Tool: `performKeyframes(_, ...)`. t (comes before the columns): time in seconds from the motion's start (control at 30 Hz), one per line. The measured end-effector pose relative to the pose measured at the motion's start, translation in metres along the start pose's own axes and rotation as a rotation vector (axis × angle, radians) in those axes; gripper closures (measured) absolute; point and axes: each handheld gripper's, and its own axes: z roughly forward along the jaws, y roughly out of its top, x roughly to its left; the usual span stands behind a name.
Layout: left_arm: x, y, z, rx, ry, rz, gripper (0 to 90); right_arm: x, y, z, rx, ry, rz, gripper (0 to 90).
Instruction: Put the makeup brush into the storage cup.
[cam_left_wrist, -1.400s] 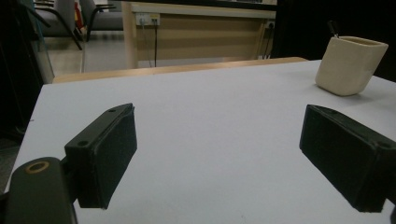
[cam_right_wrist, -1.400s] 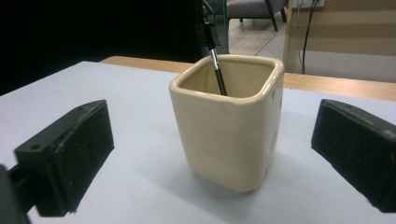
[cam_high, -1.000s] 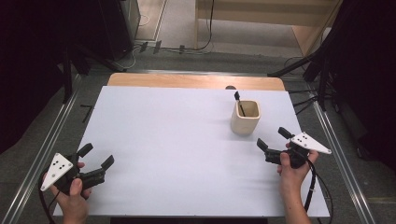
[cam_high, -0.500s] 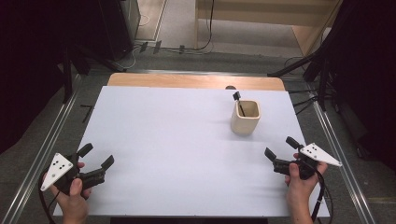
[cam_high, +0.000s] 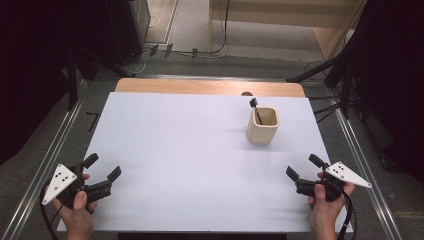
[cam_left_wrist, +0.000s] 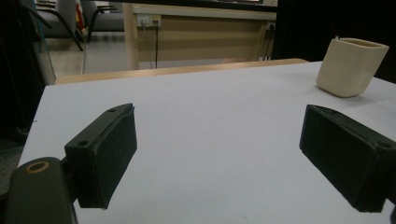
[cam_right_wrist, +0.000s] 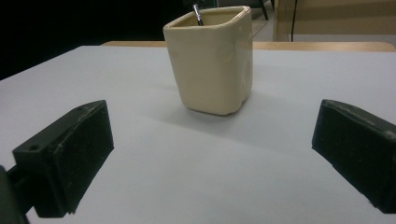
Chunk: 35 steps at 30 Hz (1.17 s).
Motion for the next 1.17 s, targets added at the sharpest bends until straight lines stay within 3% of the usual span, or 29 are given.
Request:
performKeyframes(0.13,0.001,0.000,-0.001,-0.003,0.005,-0.003,11.4,0.000,-0.005,-0.006,0.007,-0.002,0.020,0.0)
performKeyframes(0.37,0.001,0.000,-0.001,-0.004,0.005,-0.005,11.4,0.004,-0.008,-0.015,0.015,-0.013,0.001,0.0)
performKeyframes(1.17,0.000,-0.001,0.001,0.006,-0.002,0.004,11.2,0.005,-0.011,-0.006,0.057,-0.039,-0.013,0.0)
